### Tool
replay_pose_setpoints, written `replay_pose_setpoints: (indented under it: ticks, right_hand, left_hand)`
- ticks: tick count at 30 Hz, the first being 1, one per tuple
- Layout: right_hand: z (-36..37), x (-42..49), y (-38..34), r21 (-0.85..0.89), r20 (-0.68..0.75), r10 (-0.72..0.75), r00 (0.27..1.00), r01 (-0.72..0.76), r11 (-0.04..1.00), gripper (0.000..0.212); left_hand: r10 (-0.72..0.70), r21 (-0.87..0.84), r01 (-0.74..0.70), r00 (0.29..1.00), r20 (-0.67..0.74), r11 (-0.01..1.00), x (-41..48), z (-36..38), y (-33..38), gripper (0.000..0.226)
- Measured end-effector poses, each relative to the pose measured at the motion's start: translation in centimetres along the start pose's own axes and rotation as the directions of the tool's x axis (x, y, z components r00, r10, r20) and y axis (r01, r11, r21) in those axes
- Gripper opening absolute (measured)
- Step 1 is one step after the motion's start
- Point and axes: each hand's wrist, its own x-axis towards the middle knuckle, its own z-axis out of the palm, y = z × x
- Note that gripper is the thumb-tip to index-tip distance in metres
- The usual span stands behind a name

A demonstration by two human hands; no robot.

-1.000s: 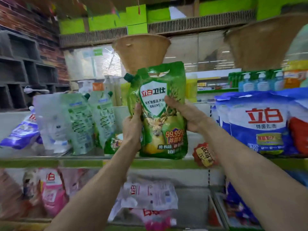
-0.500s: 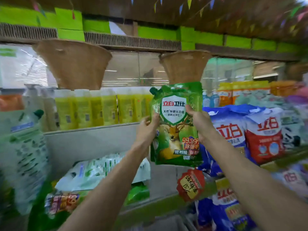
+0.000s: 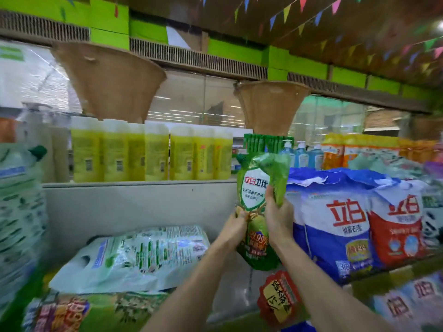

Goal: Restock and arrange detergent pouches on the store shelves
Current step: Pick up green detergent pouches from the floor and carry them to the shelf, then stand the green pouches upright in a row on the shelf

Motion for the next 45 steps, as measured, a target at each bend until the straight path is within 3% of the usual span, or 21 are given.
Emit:
replay_pose_setpoints:
  ticks: [4, 9, 11, 15, 17, 19, 21, 23, 27, 32, 34, 36, 38, 41, 43, 45]
  right_hand:
    - [0.3, 1.3, 0.1, -0.005, 0.133, 0.051, 0.990, -0.051, 0.999, 0.011]
    - [-0.4, 0.8, -0.7, 0.013, 0.240, 0.023, 0.970, -0.027, 1.000, 0.006]
    - [-0.8, 0.5, -1.7, -0.029, 0.233, -0.036, 0.972, 0.044, 0.999, 0.005]
    - [-0.6, 0.2, -5.8, -0.011, 0.159, -0.297, 0.941, 0.303, 0.953, 0.029]
    - [0.2, -0.3, -8.4, -0.002, 0.070, -0.477, 0.876, 0.478, 0.878, 0.029]
    - [1.1, -1.2, -10.4, -0.058, 0.044, -0.643, 0.764, 0.645, 0.762, 0.021]
    - [2.3, -2.5, -11.3, -0.110, 0.090, -0.749, 0.656, 0.754, 0.648, 0.015]
    - [3.7, -4.1, -11.5, -0.082, 0.182, -0.773, 0.608, 0.793, 0.604, 0.011]
    - [7.2, -7.5, -10.3, 0.002, 0.398, -0.694, 0.599, 0.756, 0.654, 0.010]
    - [10.6, -9.9, -8.5, 0.026, 0.462, -0.617, 0.637, 0.686, 0.727, 0.011]
    - [11.3, -10.3, -7.7, -0.002, 0.518, -0.560, 0.646, 0.656, 0.755, 0.012]
    - [11.6, -10.4, -6.7, -0.043, 0.603, -0.482, 0.636, 0.629, 0.776, 0.011]
    - [11.4, -10.3, -5.4, -0.108, 0.773, -0.335, 0.539, 0.632, 0.767, 0.013]
    - [10.8, -10.4, -3.4, -0.203, 0.961, -0.016, 0.276, 0.743, 0.638, 0.039]
    - [10.4, -10.4, -2.2, -0.223, 0.974, 0.084, 0.212, 0.801, 0.555, 0.052]
    - [10.2, -10.3, -1.7, -0.211, 0.976, 0.070, 0.207, 0.806, 0.552, 0.057]
  left_hand:
    - [0.005, -0.080, -0.005, 1.000, 0.008, 0.997, 0.7, 0.4, -0.3, 0.049]
    - [0.033, -0.088, -0.030, 0.999, 0.027, 0.996, 0.5, 0.7, -0.4, 0.048]
    - [0.058, -0.007, -0.058, 0.998, 0.033, 0.998, 0.0, 0.5, -0.2, 0.048]
    - [0.149, 0.226, -0.135, 0.988, -0.046, 0.965, -0.6, -1.0, 1.5, 0.045]
    - [0.251, 0.252, -0.236, 0.968, -0.028, 0.938, -1.7, -2.4, 3.5, 0.038]
    - [0.352, 0.304, -0.330, 0.936, -0.019, 0.894, -3.0, -4.5, 5.7, 0.030]
    - [0.408, 0.328, -0.367, 0.911, -0.063, 0.871, -4.4, -7.0, 7.4, 0.025]
    - [0.437, 0.311, -0.384, 0.892, -0.120, 0.870, -5.8, -9.6, 8.5, 0.022]
    - [0.503, 0.325, -0.420, 0.831, -0.238, 0.847, -8.5, -13.9, 8.9, 0.021]
    - [0.488, 0.503, -0.280, 0.800, -0.348, 0.818, -10.4, -18.4, 7.7, 0.023]
    - [0.438, 0.694, -0.085, 0.828, -0.350, 0.715, -10.9, -20.5, 7.0, 0.020]
    - [0.316, 0.859, 0.157, 0.885, -0.341, 0.488, -11.5, -22.5, 5.6, 0.025]
    - [0.178, 0.917, 0.291, 0.921, -0.345, 0.274, -11.9, -24.3, 3.9, 0.032]
    - [0.040, 0.905, 0.405, 0.910, -0.413, 0.131, -11.9, -26.0, 1.5, 0.045]
    - [0.017, 0.891, 0.442, 0.895, -0.446, 0.105, -11.5, -26.3, 0.7, 0.047]
    - [0.010, 0.886, 0.445, 0.893, -0.450, 0.132, -11.3, -26.3, 0.6, 0.040]
